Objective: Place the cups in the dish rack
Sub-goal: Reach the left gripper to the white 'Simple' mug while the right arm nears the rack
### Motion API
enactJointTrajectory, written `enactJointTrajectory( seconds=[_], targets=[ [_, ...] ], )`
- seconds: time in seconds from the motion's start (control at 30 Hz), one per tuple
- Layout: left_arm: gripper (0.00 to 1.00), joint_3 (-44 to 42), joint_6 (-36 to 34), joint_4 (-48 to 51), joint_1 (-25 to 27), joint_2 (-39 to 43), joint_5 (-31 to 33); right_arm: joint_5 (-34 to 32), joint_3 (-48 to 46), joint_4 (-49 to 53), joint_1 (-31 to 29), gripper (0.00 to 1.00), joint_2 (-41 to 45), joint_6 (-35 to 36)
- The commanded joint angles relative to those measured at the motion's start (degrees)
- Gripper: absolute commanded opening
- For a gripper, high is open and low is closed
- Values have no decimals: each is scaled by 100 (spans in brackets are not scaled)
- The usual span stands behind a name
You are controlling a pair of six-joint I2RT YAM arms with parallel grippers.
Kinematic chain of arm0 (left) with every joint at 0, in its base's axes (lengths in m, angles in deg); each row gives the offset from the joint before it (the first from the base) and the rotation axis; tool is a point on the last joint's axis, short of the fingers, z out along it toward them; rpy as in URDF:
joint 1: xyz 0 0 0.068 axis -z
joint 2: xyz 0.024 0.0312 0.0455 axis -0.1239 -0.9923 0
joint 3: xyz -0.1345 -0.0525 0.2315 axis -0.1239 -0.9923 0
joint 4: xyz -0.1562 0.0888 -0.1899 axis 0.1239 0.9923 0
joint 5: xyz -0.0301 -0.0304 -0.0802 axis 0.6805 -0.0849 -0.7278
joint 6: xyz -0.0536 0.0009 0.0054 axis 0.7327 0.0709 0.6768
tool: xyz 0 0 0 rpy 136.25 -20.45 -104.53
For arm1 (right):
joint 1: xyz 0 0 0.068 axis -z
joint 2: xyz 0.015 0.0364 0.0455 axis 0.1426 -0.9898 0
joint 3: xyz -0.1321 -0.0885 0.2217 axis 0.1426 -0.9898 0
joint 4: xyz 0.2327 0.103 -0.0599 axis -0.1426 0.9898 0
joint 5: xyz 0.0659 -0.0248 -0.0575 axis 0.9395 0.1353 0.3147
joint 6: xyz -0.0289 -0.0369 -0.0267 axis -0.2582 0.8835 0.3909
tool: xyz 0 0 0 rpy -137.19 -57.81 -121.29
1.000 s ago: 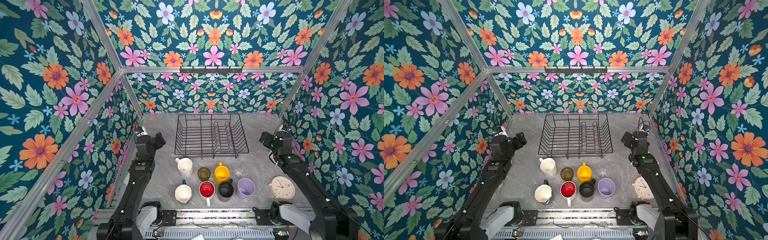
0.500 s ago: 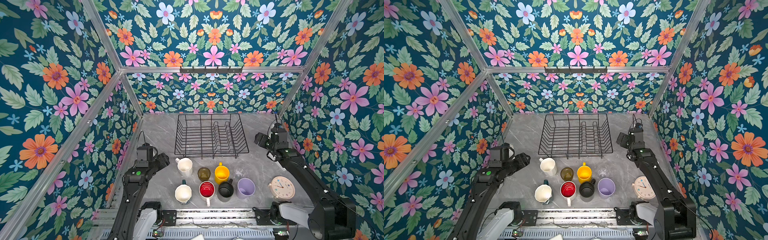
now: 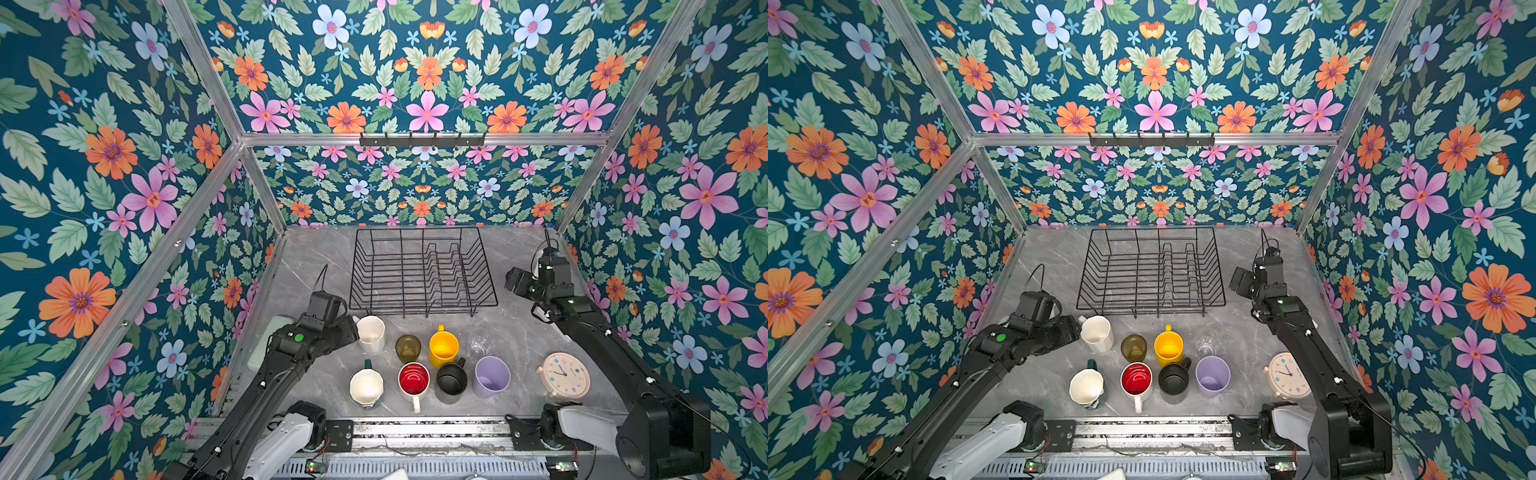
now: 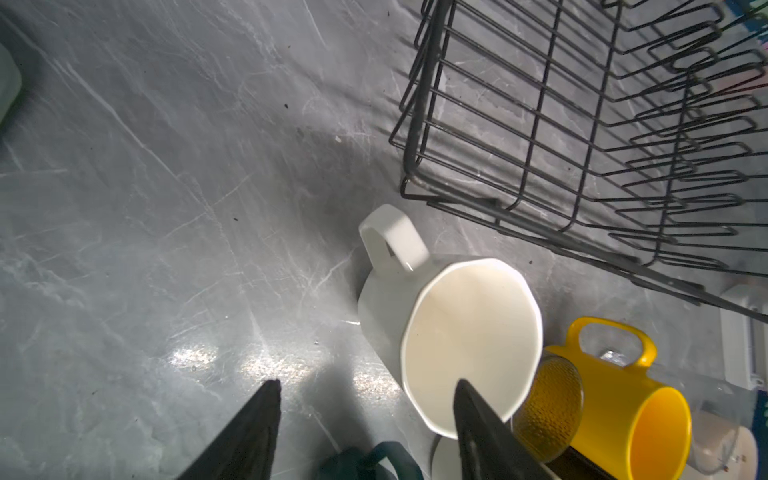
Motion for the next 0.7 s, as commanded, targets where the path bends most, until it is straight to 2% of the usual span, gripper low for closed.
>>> enactJointTrajectory(
  seconds=[0.0,0.33,0.67],
  targets=[
    [65,-38,142,-128,79,-77,155,54,-23,-25,-11,96,2,63],
    [61,-324,284,-828,346,-565,122,61,-121,-38,-59,96,31,80],
    [53,-254,147,-862,418,-1008,377,148,-299,-79,-74,96,87,28]
  ],
)
